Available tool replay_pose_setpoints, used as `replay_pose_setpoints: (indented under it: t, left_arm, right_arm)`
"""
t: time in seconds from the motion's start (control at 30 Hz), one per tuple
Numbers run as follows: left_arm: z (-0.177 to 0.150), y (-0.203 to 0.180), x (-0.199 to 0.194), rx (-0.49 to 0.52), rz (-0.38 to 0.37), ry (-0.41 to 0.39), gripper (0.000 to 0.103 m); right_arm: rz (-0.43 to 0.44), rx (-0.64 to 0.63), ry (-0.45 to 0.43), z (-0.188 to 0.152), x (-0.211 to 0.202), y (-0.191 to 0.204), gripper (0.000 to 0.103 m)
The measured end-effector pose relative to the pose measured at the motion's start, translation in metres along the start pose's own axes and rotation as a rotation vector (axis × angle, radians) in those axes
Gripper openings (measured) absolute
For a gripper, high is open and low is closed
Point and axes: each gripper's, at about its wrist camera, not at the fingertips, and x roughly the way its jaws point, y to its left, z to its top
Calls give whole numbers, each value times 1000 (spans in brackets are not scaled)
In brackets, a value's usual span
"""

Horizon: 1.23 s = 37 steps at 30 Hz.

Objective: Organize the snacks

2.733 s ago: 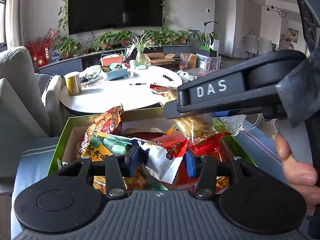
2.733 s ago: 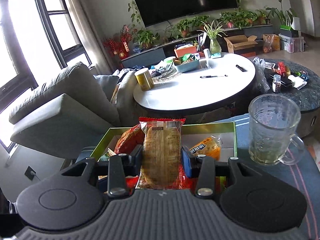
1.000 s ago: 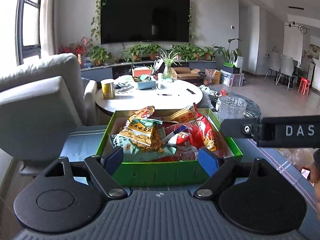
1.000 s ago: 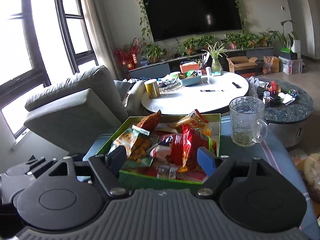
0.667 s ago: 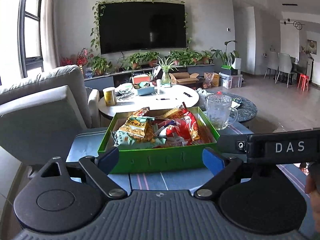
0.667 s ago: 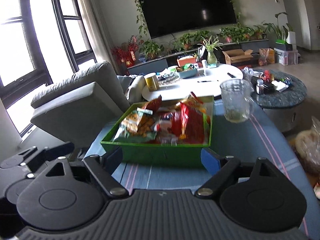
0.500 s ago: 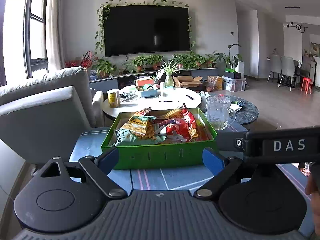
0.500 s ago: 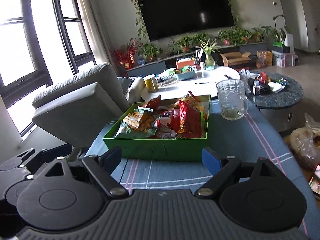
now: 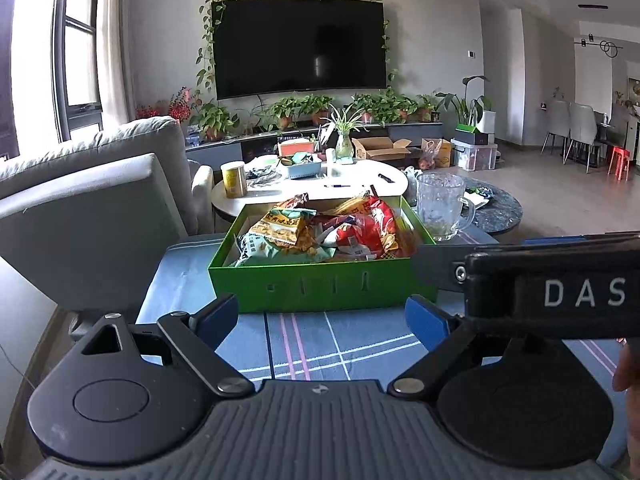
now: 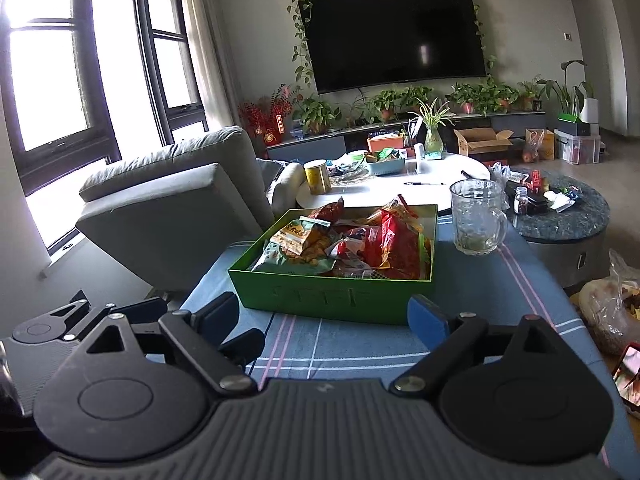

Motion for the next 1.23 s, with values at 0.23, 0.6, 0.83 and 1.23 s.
replay_pose_setpoints:
  t: [0.23, 0.6, 0.83, 1.23]
  left_arm:
    - [-3, 0, 4, 0, 9, 16, 90]
    - [-1, 2, 5, -7, 19, 19, 90]
    - [-1, 3, 6, -14, 24, 25, 90]
    - [-4, 4, 7, -22, 35, 40, 90]
  right_arm:
    - [3, -5, 17, -6, 4, 4, 87]
    - [-1, 0, 22, -6, 3, 3, 87]
    - [3, -4, 30, -7, 4, 5, 87]
    - [8, -4, 39, -8, 5, 6, 87]
